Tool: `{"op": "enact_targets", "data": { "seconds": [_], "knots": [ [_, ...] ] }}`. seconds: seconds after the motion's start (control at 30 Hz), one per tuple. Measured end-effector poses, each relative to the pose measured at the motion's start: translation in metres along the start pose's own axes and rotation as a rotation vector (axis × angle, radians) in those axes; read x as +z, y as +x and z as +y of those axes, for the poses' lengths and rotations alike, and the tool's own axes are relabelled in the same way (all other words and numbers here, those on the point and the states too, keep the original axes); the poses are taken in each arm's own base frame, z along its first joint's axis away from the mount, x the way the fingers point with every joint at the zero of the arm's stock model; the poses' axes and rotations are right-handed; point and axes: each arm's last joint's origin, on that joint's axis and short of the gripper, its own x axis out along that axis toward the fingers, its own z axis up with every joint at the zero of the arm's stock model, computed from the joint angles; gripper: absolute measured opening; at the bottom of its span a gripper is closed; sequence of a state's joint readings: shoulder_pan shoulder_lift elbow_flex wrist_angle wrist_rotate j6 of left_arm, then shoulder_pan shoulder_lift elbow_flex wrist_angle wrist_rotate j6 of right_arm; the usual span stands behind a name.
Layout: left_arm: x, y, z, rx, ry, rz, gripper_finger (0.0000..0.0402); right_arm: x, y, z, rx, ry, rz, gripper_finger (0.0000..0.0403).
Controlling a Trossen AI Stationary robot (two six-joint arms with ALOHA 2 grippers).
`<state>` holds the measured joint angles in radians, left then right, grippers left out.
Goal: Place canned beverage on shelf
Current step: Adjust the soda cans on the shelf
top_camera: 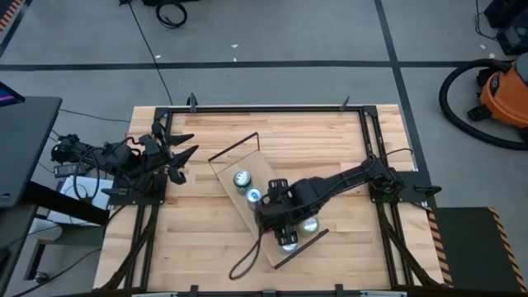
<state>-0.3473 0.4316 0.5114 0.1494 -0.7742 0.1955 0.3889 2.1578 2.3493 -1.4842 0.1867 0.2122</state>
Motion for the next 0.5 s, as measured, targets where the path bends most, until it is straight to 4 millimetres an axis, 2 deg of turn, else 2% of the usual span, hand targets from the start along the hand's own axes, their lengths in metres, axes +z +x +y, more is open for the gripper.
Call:
{"op": "enact_targets", "data": {
  "seconds": [0.27,0.4,0.5],
  "knots": [
    [0.0,0.0,0.0,-0.001,0.002,0.003,0.0183,-0.007,-0.008,0.037,-0.06,-0.066,-0.052,0.036],
    [0.001,0.0,0.0,0.001,-0.008,-0.006,0.0183,-0.004,-0.009,0.041,-0.077,-0.061,-0.113,0.0357],
    [0.001,0.0,0.0,0.001,-0.009,-0.008,0.0183,0.0,-0.009,0.036,-0.147,-0.046,-0.15,0.0354]
  ]
}}
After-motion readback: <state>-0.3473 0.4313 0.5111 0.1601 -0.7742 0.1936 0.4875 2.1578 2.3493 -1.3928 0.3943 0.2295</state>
